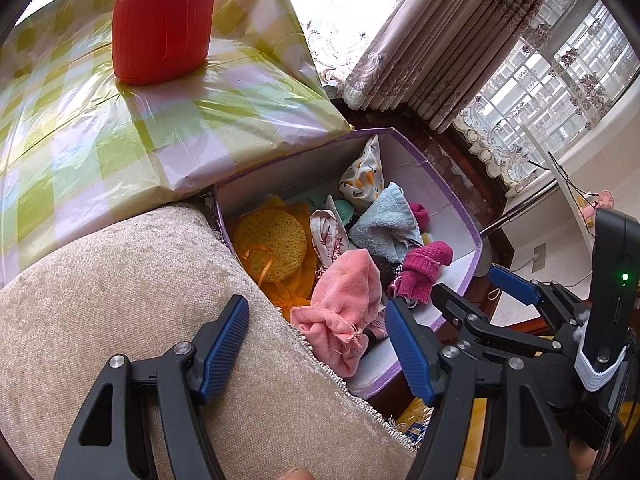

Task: Organize soft objects

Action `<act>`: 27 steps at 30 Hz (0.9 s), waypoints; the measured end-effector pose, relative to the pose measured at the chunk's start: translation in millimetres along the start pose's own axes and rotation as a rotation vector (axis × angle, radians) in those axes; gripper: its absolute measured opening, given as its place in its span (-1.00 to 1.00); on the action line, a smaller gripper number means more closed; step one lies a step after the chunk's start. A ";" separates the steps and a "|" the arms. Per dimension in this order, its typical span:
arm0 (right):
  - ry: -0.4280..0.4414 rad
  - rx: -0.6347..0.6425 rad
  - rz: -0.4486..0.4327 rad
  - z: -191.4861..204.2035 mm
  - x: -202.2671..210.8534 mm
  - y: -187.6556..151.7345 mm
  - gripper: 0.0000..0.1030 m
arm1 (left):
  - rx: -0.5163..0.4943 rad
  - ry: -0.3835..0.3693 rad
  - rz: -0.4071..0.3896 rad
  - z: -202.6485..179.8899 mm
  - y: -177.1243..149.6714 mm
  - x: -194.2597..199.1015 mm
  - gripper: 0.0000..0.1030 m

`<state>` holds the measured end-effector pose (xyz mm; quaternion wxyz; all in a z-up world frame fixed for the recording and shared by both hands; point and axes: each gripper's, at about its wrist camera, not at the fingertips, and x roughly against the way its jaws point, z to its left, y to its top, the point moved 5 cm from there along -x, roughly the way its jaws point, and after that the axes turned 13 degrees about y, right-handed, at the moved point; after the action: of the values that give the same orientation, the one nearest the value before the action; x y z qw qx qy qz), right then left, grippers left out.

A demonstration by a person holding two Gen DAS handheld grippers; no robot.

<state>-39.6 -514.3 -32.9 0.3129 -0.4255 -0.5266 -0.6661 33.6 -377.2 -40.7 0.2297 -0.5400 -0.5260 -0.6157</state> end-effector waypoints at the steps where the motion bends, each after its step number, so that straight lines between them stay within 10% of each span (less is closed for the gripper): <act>1: 0.001 0.000 0.001 0.1 -0.2 -0.1 0.47 | 0.000 0.000 0.000 0.1 0.1 -0.1 0.38; 27: 0.006 -0.001 0.006 -0.1 -1.8 -1.3 0.47 | 0.000 0.001 -0.001 -0.5 0.0 -0.4 0.38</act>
<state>-40.0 -514.2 -35.1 0.3163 -0.4251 -0.5242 -0.6667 33.5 -377.7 -41.0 0.2296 -0.5395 -0.5260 -0.6161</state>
